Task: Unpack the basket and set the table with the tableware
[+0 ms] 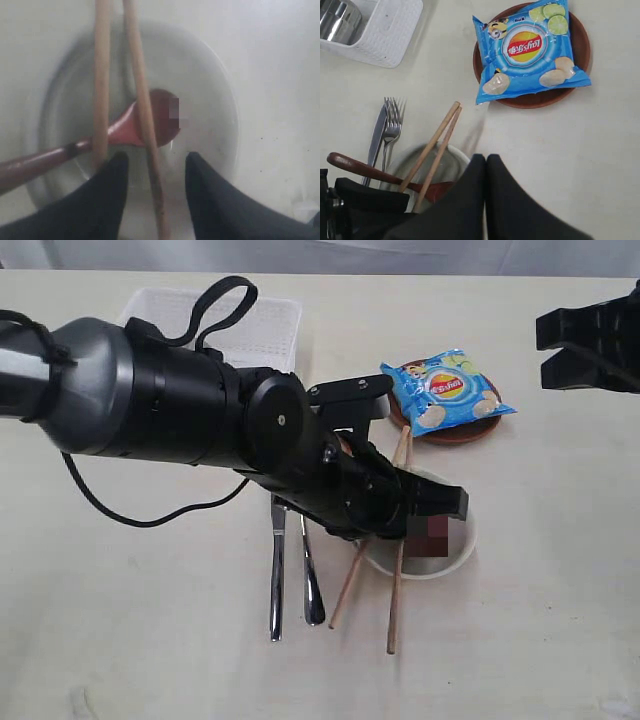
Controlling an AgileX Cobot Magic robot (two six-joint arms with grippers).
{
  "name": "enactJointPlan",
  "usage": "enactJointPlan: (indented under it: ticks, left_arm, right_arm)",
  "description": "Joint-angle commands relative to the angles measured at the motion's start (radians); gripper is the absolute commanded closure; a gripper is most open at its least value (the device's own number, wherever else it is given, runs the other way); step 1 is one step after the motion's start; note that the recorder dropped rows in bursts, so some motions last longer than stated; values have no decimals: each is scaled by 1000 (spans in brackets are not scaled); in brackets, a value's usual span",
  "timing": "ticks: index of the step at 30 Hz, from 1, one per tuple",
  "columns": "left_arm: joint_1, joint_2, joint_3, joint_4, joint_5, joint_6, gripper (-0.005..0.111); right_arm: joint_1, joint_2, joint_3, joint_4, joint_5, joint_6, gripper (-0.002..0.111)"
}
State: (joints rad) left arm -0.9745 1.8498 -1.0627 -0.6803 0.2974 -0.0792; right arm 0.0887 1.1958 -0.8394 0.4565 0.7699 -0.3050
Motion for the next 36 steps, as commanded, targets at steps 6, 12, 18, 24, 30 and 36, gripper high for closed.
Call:
enactJointPlan:
  ticks: [6,12,18,24,30,36]
  left_arm:
    - [0,-49,-5,-7,-8,19,66]
    - [0,-191,-5,154,30,92,83]
    - [0,-189,-5,449,225,71,107]
    - [0,-189,19,566,388,71,107]
    - [0,-189,89,560,330,71,107]
    - [0,-189,98,507,270,71,107]
  right_arm:
    - [-4,-7,3,9,-5,-5,109]
    - [7,-7,3,24,22,-22,109]
    - [152,22,38,25,30,-62,109]
    - [172,90,41,156,108,-156,109]
    - [246,137,62,94,77,-128,109]
    - [256,165,62,-16,66,-24,109]
